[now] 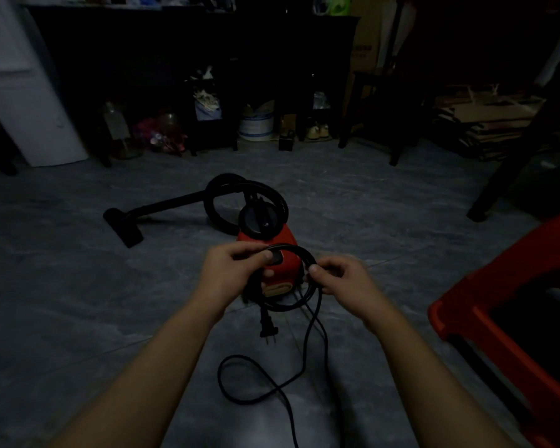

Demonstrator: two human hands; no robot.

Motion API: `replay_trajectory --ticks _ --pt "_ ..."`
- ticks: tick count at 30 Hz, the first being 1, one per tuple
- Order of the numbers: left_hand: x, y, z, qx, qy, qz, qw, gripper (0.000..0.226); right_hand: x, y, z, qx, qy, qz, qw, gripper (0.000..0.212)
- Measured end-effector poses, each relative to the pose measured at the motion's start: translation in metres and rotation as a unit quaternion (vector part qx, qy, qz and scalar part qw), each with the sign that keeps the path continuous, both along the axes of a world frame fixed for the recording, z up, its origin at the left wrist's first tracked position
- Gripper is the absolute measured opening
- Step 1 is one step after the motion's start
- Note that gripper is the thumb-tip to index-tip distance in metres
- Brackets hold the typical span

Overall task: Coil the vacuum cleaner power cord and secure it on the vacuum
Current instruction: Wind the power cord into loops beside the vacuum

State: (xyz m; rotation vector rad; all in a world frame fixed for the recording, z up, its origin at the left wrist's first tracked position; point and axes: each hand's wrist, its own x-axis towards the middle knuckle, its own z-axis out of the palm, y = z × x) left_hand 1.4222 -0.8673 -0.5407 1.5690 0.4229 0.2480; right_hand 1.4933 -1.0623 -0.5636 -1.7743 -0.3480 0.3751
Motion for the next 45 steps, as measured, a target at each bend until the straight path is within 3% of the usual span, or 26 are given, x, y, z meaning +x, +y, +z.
replay_trajectory --ticks 3,10,21,28,32,35,40,45 --pt "0.0 0.002 0.0 -0.006 0.0 0.002 1.0 0.016 0.0 -0.003 0.002 0.032 0.03 -0.012 0.999 0.013" --pt "0.003 0.008 -0.011 0.062 0.072 -0.054 0.994 0.017 0.002 -0.007 0.004 0.026 -0.028 -0.036 0.999 0.014" --pt "0.004 -0.004 -0.016 0.247 0.011 -0.158 0.956 0.024 0.002 0.002 -0.005 -0.051 -0.06 0.033 0.996 0.009" --pt "0.0 -0.005 -0.012 0.392 -0.028 -0.123 0.911 0.027 -0.001 0.007 -0.002 -0.018 -0.062 0.006 0.998 0.01" --pt "-0.002 -0.001 -0.015 0.425 -0.073 -0.071 0.899 0.027 -0.001 0.006 0.003 -0.005 -0.025 0.01 1.0 0.007" --pt "-0.002 0.003 -0.018 0.405 -0.102 -0.013 0.909 0.024 -0.001 0.004 0.003 -0.009 -0.019 0.028 0.999 0.011" --pt "0.0 0.007 -0.009 0.211 -0.088 0.074 0.971 0.021 -0.001 0.006 0.002 0.018 -0.036 0.011 0.999 0.01" --pt "0.001 0.001 -0.007 0.138 -0.082 0.102 0.982 0.019 -0.006 0.007 0.011 0.03 -0.035 -0.014 0.999 0.011"
